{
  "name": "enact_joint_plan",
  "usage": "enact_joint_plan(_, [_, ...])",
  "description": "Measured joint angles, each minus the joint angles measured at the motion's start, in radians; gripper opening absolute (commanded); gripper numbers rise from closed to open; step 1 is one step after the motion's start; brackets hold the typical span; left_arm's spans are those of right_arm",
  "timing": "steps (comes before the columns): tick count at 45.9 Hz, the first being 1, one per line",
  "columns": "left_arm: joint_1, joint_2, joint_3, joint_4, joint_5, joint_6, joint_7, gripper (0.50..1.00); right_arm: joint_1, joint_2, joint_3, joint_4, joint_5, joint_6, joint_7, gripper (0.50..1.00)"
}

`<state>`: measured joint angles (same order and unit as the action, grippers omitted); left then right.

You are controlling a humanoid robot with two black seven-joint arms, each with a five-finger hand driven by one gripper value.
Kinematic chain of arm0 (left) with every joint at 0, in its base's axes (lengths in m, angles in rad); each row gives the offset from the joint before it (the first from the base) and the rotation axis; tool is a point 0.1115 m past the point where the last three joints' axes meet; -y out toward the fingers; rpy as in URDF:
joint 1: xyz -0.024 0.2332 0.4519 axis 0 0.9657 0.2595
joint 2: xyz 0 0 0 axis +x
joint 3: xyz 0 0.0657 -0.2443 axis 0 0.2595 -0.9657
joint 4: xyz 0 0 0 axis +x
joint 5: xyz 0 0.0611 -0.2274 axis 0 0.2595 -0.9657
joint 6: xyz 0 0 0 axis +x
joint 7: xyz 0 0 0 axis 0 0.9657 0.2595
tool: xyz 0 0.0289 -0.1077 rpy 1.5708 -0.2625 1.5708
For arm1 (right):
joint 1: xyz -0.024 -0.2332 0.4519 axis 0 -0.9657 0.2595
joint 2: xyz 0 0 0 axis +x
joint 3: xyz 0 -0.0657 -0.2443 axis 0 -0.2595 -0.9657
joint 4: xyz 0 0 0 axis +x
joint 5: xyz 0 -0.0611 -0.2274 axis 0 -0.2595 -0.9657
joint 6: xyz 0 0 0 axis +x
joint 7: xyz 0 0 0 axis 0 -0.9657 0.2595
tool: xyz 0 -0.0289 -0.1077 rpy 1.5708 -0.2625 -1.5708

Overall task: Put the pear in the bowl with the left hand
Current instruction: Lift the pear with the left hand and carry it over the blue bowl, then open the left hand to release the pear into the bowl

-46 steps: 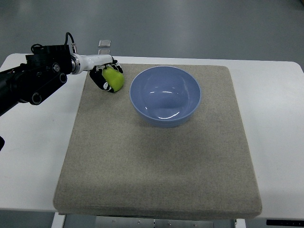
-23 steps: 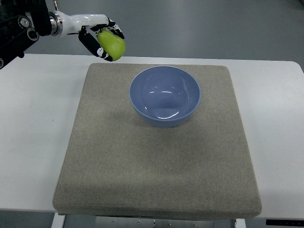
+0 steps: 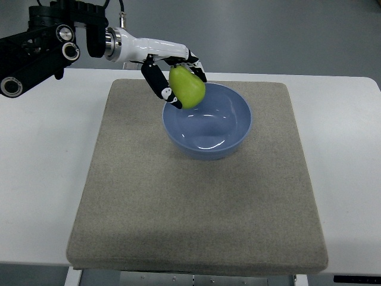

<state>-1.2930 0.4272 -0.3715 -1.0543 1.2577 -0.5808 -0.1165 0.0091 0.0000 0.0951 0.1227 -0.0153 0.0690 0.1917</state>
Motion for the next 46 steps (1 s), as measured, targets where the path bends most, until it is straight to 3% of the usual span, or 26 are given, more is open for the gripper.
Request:
enact_joint_plan(17, [0.021, -0.056, 0.068, 0.010, 0.014, 0.016, 0.003, 0.500, 0.001, 0.000, 0.000, 0.000, 0.000, 0.000, 0.000, 0.926])
enact_joint_plan(19, [0.025, -0.056, 0.068, 0.011, 0.014, 0.023, 0.004, 0.591, 0.000, 0.000, 0.000, 0.000, 0.000, 0.000, 0.000, 0.926])
enact_joint_plan(25, [0.029, -0.056, 0.068, 0.011, 0.014, 0.062, 0.006, 0.934, 0.000, 0.000, 0.000, 0.000, 0.000, 0.000, 0.000, 0.926])
enact_joint_plan(27, [0.029, -0.056, 0.068, 0.012, 0.013, 0.073, 0.006, 0.990, 0.000, 0.000, 0.000, 0.000, 0.000, 0.000, 0.000, 0.926])
enact_joint_plan(39, [0.032, -0.056, 0.052, 0.030, -0.027, 0.109, 0.006, 0.994, 0.000, 0.000, 0.000, 0.000, 0.000, 0.000, 0.000, 0.926])
enact_joint_plan(46, [0.029, -0.056, 0.047, 0.042, -0.171, 0.110, 0.006, 0.996, 0.000, 0.000, 0.000, 0.000, 0.000, 0.000, 0.000, 0.926])
